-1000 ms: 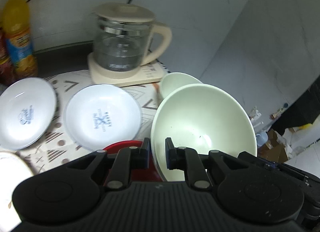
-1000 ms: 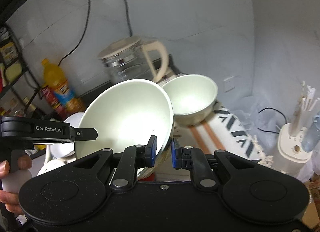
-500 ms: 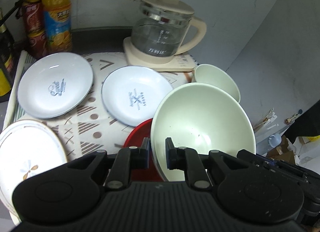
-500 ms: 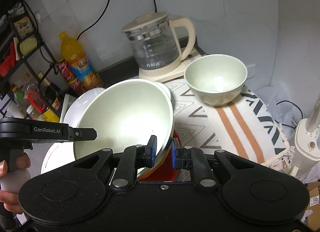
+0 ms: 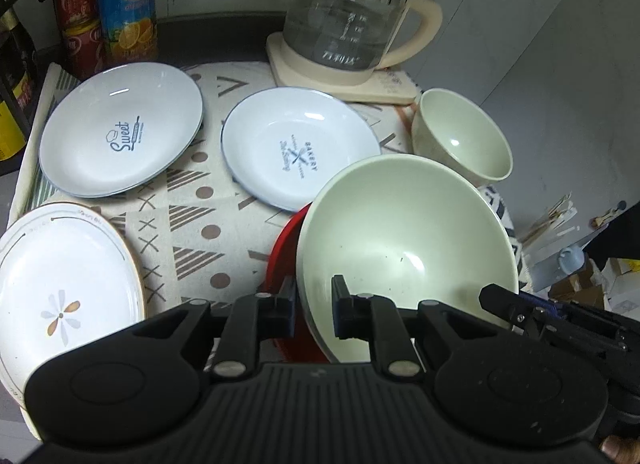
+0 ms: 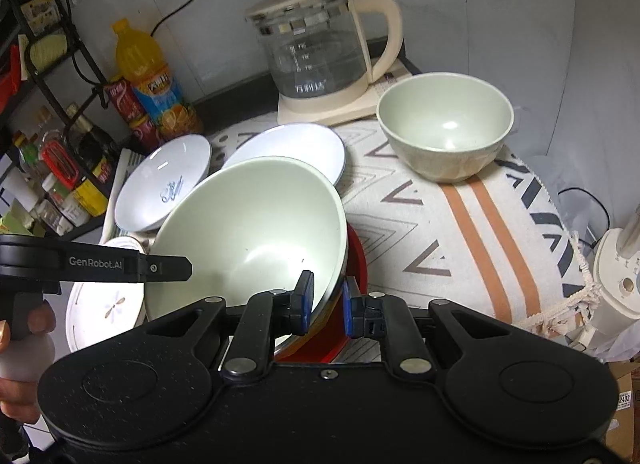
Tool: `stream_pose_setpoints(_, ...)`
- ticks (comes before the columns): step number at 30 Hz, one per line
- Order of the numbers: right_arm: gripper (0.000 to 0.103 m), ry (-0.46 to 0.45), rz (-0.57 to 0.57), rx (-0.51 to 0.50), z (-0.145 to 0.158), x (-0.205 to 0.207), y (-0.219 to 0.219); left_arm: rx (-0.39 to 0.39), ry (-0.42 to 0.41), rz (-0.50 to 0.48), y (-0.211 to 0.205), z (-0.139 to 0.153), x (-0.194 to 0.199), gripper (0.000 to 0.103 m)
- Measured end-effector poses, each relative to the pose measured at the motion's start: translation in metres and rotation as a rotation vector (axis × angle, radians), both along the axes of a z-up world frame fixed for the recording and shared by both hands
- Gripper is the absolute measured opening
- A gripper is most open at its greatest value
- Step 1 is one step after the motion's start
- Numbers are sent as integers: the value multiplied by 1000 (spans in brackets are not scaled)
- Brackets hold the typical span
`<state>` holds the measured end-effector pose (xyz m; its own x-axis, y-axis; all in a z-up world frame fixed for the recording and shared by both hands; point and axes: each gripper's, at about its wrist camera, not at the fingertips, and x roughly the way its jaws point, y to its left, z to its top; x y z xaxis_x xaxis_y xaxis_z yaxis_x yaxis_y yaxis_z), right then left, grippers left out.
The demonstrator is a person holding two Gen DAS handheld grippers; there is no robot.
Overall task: Organize plates and bowls
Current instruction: 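Lift the large pale green bowl with both grippers and carry it over the red bowl, then lower the green bowl into the red bowl and open both grippers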
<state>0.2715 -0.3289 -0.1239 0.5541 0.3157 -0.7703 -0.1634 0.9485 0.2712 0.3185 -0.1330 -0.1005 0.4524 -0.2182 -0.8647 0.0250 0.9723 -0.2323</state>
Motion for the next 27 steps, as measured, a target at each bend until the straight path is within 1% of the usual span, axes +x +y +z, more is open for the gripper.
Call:
stream_pose_setpoints(6,15,26,12,-32,-10,2,6,9,31,5,5,-9,4,16)
stream_pose_setpoints(15,15,19,10,-54,-12,4,7,4,30,9,6,-10,7,16)
stream_pose_setpoints(18,13,17,11,-67,-12,4,9,17,11,0,7,-5,8,18)
stream_pose_setpoints(22,13,23,11,-73,-11,5,11,-1,-16,-2,10,3,9,18)
stream_pose_setpoints(27,15,38,3,-57,-9,4,10,-11,-23,9,15,5,8,20)
